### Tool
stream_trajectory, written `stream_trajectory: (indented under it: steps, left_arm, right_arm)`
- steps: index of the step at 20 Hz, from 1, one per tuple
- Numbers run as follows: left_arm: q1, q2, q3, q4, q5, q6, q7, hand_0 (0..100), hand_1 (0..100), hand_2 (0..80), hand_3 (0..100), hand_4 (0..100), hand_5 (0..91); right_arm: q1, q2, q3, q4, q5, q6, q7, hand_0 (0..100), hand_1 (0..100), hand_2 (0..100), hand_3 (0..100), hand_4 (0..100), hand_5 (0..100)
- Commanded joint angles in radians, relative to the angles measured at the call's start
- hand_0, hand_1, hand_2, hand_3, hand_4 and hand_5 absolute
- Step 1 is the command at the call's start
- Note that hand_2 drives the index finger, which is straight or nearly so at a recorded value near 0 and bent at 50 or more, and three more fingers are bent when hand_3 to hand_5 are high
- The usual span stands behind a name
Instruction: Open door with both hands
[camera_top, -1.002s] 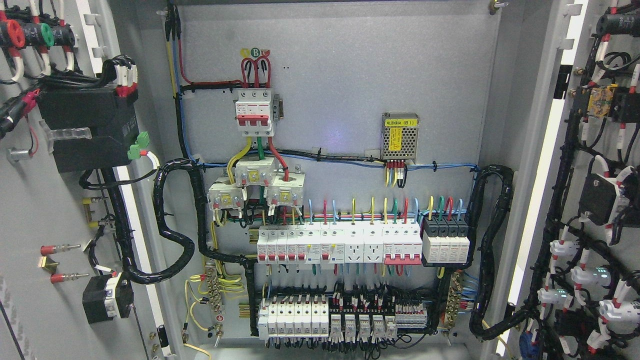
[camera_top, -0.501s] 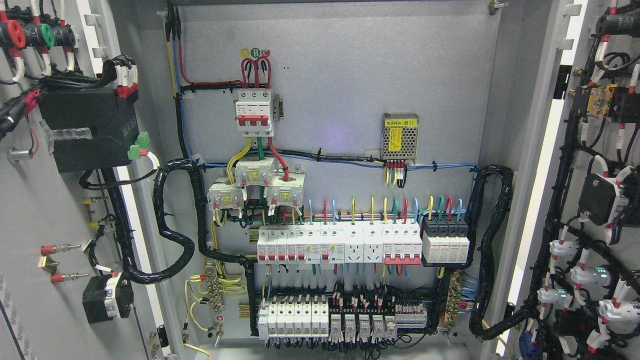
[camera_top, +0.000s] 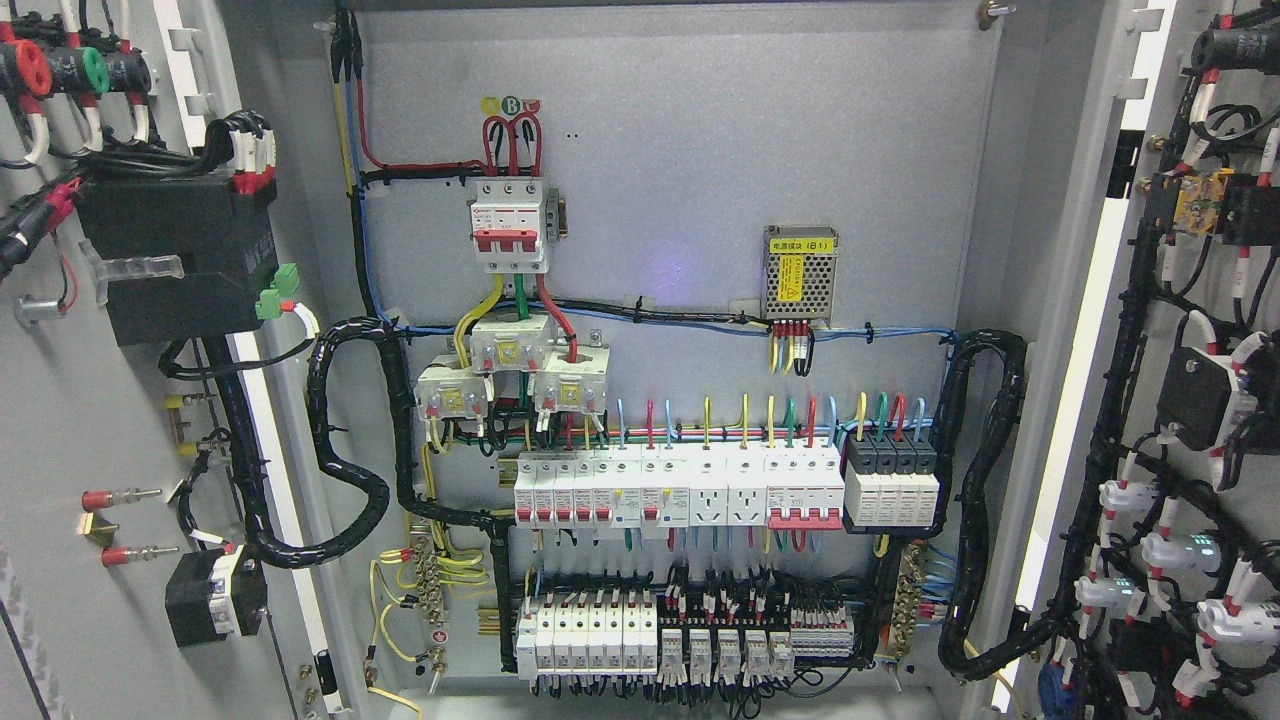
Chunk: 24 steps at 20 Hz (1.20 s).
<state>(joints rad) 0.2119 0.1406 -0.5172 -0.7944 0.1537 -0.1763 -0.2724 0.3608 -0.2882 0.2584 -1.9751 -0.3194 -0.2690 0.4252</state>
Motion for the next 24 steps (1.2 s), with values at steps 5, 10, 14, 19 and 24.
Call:
stream_trajectory:
  steps: [5,10,14,19,24]
  left_arm:
    - [0.07,0.232,-0.13,-0.618,0.0,-0.063,0.002,0,0,0.0,0,4,0.0]
    - [0.081,0.264,-0.097,-0.741,0.0,-0.153,0.001,0,0,0.0,0,4,0.0]
    - [0.084,0.289,-0.067,-0.83,0.004,-0.164,0.001,0,0,0.0,0,4,0.0]
    - [0.084,0.29,-0.035,-0.93,0.003,-0.166,0.001,0,0,0.0,0,4,0.0]
    - [0.084,0.217,0.04,-0.976,0.004,-0.164,0.001,0,0,0.0,0,4,0.0]
  right_arm:
    - [0.075,-0.003,-0.047,-0.089,0.0,-0.056,-0.002,0,0,0,0,0,0]
    - [0.083,-0.002,-0.067,-0.105,0.0,-0.124,-0.002,0,0,0,0,0,0]
    - [0.096,-0.005,-0.074,-0.111,0.0,-0.127,-0.005,0,0,0,0,0,0]
    - [0.069,-0.02,-0.088,-0.113,0.0,-0.116,-0.037,0,0,0,0,0,0]
    - [0.038,-0.032,-0.1,-0.113,0.0,-0.118,-0.065,0,0,0,0,0,0]
